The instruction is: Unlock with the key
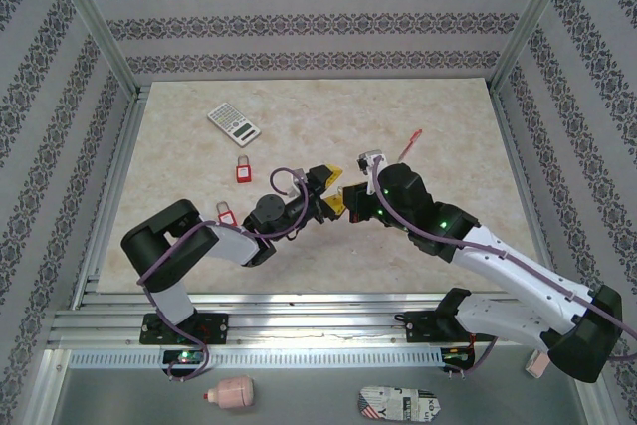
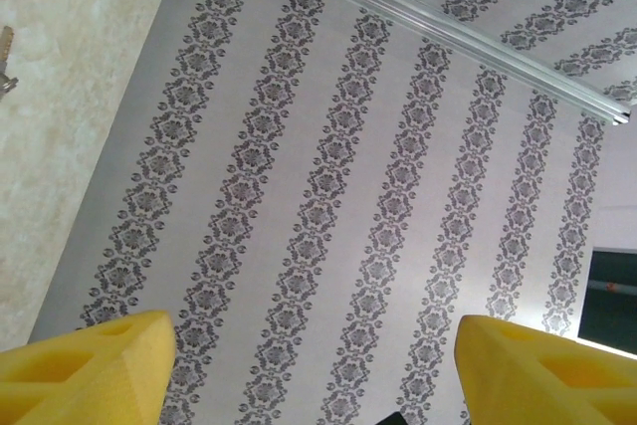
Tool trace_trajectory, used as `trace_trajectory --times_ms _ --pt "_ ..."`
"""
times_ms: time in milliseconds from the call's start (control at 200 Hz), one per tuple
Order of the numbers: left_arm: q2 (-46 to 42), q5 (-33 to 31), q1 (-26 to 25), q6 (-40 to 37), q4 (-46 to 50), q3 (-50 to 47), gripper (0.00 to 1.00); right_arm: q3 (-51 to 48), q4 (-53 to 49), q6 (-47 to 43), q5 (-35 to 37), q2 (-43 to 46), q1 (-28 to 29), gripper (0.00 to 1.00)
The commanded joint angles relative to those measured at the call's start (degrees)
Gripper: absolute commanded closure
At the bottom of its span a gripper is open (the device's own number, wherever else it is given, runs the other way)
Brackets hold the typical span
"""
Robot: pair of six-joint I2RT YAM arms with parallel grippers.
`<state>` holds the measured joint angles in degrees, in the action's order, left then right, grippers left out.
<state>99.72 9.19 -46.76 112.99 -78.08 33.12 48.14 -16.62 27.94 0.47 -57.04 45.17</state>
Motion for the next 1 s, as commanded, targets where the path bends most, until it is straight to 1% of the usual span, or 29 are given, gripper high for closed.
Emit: trace_trajectory --times_ms 0,240,405,475,585,664,744,774,854,889,894,914,919,924,929,949,964,969,979,989,994 --pt "0.4 0.4 1.0 -1.2 -3.6 -0.7 0.28 -1.3 -1.3 0.0 1.5 1.5 0.4 1.0" --pt "0.6 1.2 1.2 -2.0 -2.7 0.0 0.41 -4.2 0.1 1.2 1.5 2.3 0.4 1.0" --pt "1.1 1.7 1.2 -2.2 -2.7 0.1 0.55 -4.9 -0.3 1.1 2.2 2.2 0.4 1.0" --pt "1.2 1.9 1.3 -2.2 -2.6 -0.1 0.59 -5.1 -0.8 0.9 2.6 2.3 0.2 1.0" --pt "1.5 2.2 1.5 -2.4 -2.5 -0.2 0.68 -5.6 -0.9 1.2 2.7 2.7 -0.2 1.0" --pt "1.9 2.9 1.6 -2.5 -2.2 0.3 0.71 -5.9 -0.8 1.3 2.5 2.5 -0.6 1.0" --pt "2.4 3.3 2.2 -3.1 -1.8 0.1 0.71 -6.1 -0.9 0.7 2.4 1.7 -1.2 1.0" --pt "2.5 3.7 2.9 -3.8 -1.3 -0.2 0.69 -6.2 -1.4 0.7 2.8 1.5 -1.8 1.0" --pt "2.2 6.0 5.4 -6.5 1.4 -0.9 0.56 -5.9 -5.0 2.4 2.7 0.4 -4.3 1.0" --pt "1.8 7.2 6.6 -8.3 2.7 -1.3 0.51 -5.9 -6.4 3.0 3.4 0.2 -4.6 1.0" --pt "1.7 7.4 6.7 -8.5 3.0 -1.4 0.5 -5.9 -6.7 3.2 3.6 0.2 -4.6 0.99" --pt "1.4 7.7 7.3 -9.6 3.9 -1.8 0.46 -6.2 -8.0 4.2 4.8 0.2 -4.7 0.87" --pt "1.3 7.8 7.5 -9.8 4.2 -1.9 0.45 -6.2 -8.0 4.2 4.8 0.2 -4.7 0.87" --pt "1.2 7.9 7.6 -10.0 4.4 -2.0 0.44 -6.2 -8.3 4.5 5.1 0.2 -4.7 0.84" --pt "1.1 8.0 7.7 -10.2 4.8 -2.1 0.43 -6.2 -9.0 5.1 5.6 0.2 -4.8 0.75" --pt "0.7 8.1 8.2 -11.3 5.6 -2.5 0.4 -6.4 -10.6 6.5 6.5 0.1 -4.8 0.62" --pt "0.3 8.3 8.6 -12.3 6.2 -2.7 0.37 -6.5 -11.7 7.5 7.1 0.0 -5.0 0.55" --pt "0.2 8.4 8.7 -12.7 6.4 -2.8 0.36 -6.5 -11.7 7.5 7.1 0.0 -5.0 0.55" --pt "-0.1 8.6 8.9 -13.5 6.8 -2.9 0.35 -6.5 -13.2 8.6 7.5 -0.2 -5.3 0.49" --pt "-0.3 8.9 9.2 -14.2 7.3 -2.8 0.33 -6.6 -14.2 9.3 7.8 -0.4 -5.4 0.46" --pt "-0.5 9.1 9.3 -14.6 7.6 -2.9 0.32 -6.6 -14.2 9.3 7.8 -0.4 -5.4 0.46"
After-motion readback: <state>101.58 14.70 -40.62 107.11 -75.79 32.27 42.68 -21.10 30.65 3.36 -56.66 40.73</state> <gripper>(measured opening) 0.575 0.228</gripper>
